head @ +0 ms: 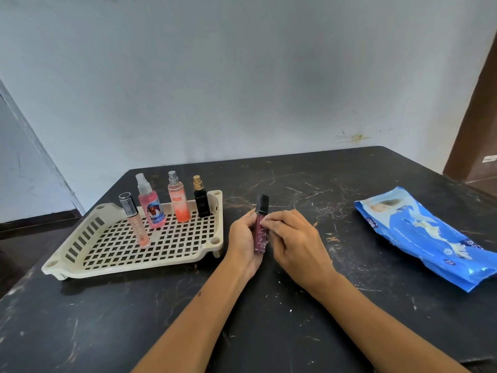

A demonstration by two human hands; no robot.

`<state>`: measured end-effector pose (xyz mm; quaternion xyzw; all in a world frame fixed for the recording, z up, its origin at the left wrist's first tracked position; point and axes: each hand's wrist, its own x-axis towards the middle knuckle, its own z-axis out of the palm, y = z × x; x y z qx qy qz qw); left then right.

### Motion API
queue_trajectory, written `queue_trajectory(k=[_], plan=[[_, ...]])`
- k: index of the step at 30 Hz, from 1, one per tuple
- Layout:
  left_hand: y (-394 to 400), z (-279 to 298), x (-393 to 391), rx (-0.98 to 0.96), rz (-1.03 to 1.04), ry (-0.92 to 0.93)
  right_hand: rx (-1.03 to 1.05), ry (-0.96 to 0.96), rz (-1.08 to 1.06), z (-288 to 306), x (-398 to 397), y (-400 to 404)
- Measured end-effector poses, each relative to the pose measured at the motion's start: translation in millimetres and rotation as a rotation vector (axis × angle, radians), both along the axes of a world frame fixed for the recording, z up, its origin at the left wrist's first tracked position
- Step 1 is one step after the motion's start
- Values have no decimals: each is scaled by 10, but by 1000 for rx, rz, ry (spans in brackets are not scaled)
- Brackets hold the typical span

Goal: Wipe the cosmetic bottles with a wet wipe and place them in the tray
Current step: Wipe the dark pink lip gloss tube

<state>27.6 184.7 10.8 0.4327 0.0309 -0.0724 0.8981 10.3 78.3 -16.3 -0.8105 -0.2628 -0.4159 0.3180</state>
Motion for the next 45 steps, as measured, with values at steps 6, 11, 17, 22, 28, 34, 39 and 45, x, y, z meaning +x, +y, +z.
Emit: queue_trajectory(k=[6, 11, 17, 22, 28, 34, 39, 45], plan=[[-8, -9, 10, 20, 0, -8, 28, 17, 11, -21, -61, 2], [-5, 13, -12, 11, -14, -14, 22, 5, 29, -8, -73, 7], [-10, 16, -14, -13, -4, -7, 28, 8, 30, -7, -70, 10], [-9, 30, -33, -37, -2, 15, 33, 21, 13, -13, -72, -6], [-13, 62, -53, -46, 7, 29, 32, -6, 50, -12, -83, 3], [-10, 67, -55, -44, 15, 50, 34, -16, 39, -9, -86, 2], [-11, 71, -58, -43, 35, 51, 36, -1, 15, -8, -86, 0], [-15, 71, -56, -43, 26, 54, 31, 7, 19, -8, -96, -9]])
